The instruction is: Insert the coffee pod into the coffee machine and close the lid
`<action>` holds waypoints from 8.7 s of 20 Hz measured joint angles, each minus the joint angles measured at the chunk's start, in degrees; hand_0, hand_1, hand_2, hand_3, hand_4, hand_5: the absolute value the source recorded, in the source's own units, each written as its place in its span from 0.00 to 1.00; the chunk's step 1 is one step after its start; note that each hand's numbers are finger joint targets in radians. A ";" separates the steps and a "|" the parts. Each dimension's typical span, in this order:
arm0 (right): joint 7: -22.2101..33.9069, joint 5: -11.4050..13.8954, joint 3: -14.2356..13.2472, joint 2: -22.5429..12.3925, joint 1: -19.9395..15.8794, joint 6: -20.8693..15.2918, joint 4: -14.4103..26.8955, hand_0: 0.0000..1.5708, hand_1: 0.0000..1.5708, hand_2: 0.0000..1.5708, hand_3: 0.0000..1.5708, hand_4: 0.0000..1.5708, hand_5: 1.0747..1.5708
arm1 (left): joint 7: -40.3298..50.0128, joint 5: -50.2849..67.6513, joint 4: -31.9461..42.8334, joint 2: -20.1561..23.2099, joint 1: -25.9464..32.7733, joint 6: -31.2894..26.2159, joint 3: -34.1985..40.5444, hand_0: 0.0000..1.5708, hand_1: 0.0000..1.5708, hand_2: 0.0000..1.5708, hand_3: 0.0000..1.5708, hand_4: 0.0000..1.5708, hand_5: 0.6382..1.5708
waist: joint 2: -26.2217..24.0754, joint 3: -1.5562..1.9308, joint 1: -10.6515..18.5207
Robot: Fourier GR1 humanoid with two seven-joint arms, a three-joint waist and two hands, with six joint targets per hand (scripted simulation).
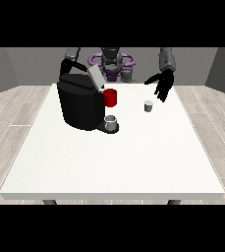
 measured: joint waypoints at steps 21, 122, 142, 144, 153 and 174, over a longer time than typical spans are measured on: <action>-1.66 -1.27 -3.95 -0.14 -8.08 1.24 12.42 0.00 0.00 0.00 0.00 0.00 1.00 | -5.66 -20.37 17.21 -3.63 -11.67 12.49 -6.33 0.52 0.52 0.61 0.51 0.23 1.00 | 4.12 0.03 1.68; -1.19 -0.90 -8.46 -2.51 -19.57 -0.65 18.19 0.00 0.00 0.00 0.00 0.00 1.00 | 0.15 -26.35 31.48 -2.53 -54.91 -8.36 5.23 0.78 0.78 0.79 0.74 0.00 1.00 | 8.19 0.02 -8.24; -0.83 0.02 -8.10 -2.70 -21.24 -1.63 16.71 0.00 0.00 0.00 0.00 0.00 1.00 | -5.91 -30.19 32.36 0.66 -56.04 -3.55 4.41 0.79 0.79 0.77 0.61 0.00 1.00 | 12.07 0.08 -9.21; -0.35 0.18 -8.18 -2.75 -21.77 -1.86 16.83 0.00 0.00 0.00 0.00 0.06 1.00 | -6.22 -30.29 32.33 0.64 -56.32 -3.09 4.51 0.77 0.77 0.75 0.62 0.00 1.00 | 12.30 0.08 -9.21; 0.37 1.27 -7.23 -2.61 -21.30 -2.18 16.25 0.00 0.00 0.00 0.00 0.12 1.00 | -9.54 -31.88 32.54 2.16 -56.22 -1.44 3.95 0.64 0.64 0.65 0.46 0.00 1.00 | 12.65 0.09 -9.82; 0.45 1.02 -8.64 -2.34 -20.43 -3.04 19.51 0.00 0.00 0.00 0.00 0.00 1.00 | -9.66 -35.28 33.19 1.20 -54.88 1.00 2.71 0.00 0.00 0.00 0.04 0.00 1.00 | 9.18 0.11 -6.48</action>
